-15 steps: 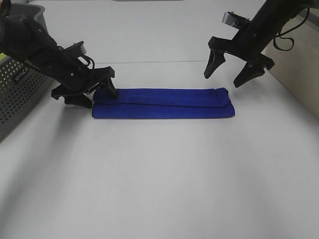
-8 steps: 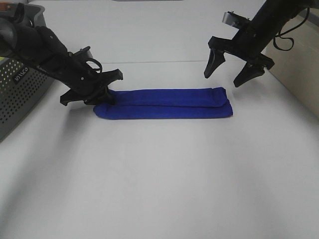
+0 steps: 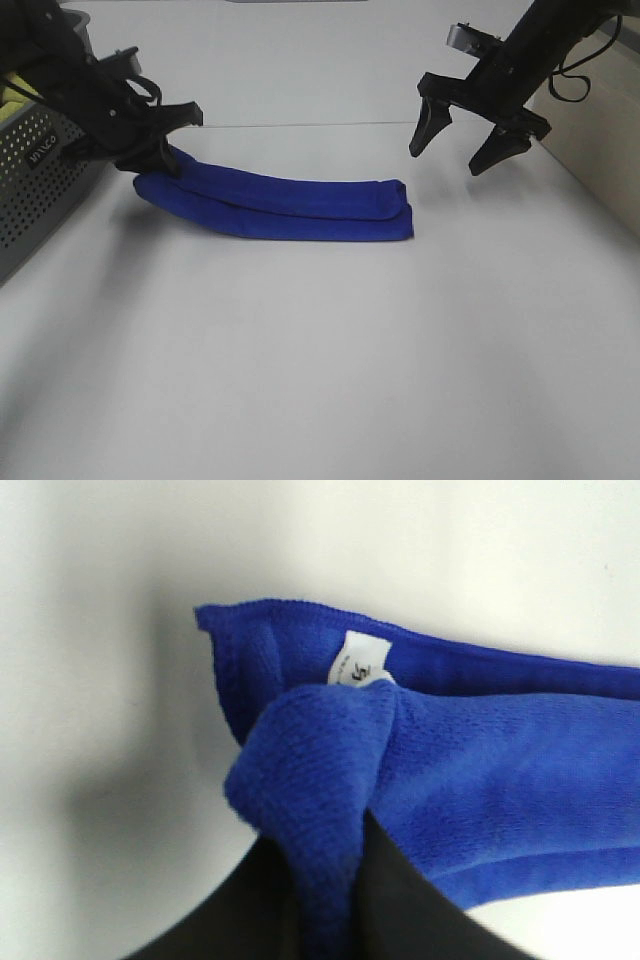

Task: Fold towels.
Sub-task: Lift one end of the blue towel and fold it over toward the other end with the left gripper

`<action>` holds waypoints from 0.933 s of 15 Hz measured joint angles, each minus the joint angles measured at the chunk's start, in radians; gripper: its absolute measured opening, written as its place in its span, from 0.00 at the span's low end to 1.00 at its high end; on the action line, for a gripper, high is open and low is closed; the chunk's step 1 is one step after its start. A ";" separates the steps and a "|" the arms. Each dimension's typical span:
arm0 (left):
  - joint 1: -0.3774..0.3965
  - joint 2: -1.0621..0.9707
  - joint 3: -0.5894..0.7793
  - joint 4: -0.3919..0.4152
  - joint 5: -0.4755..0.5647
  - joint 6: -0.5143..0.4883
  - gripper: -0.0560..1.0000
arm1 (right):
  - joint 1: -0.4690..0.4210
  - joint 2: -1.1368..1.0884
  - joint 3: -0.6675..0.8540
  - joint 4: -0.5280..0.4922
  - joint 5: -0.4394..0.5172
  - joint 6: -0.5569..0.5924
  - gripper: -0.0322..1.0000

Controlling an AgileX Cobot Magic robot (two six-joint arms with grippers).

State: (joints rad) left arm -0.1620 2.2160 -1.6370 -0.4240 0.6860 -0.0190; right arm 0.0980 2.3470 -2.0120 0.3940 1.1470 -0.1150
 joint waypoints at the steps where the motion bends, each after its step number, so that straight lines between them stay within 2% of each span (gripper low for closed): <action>1: 0.001 -0.031 -0.016 0.055 0.036 -0.026 0.11 | 0.000 0.000 0.000 0.000 0.000 0.000 0.83; 4: -0.023 -0.045 -0.106 0.101 0.172 -0.063 0.11 | 0.000 0.000 0.000 0.002 0.001 0.009 0.83; 7: -0.107 -0.045 -0.200 0.036 0.212 -0.067 0.11 | 0.000 0.000 0.000 0.007 0.001 0.016 0.83; 9: -0.167 -0.044 -0.222 -0.026 0.177 -0.072 0.11 | 0.000 0.000 0.000 0.007 0.003 0.016 0.83; 10: -0.218 -0.022 -0.226 -0.083 0.116 -0.091 0.11 | 0.000 0.000 0.000 0.007 0.010 0.016 0.83; 14: -0.274 0.081 -0.227 -0.211 -0.004 -0.094 0.11 | 0.000 0.000 0.000 0.007 0.023 0.016 0.83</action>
State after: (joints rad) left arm -0.4360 2.2970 -1.8640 -0.6350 0.6820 -0.1130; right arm 0.0980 2.3470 -2.0120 0.4010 1.1700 -0.0990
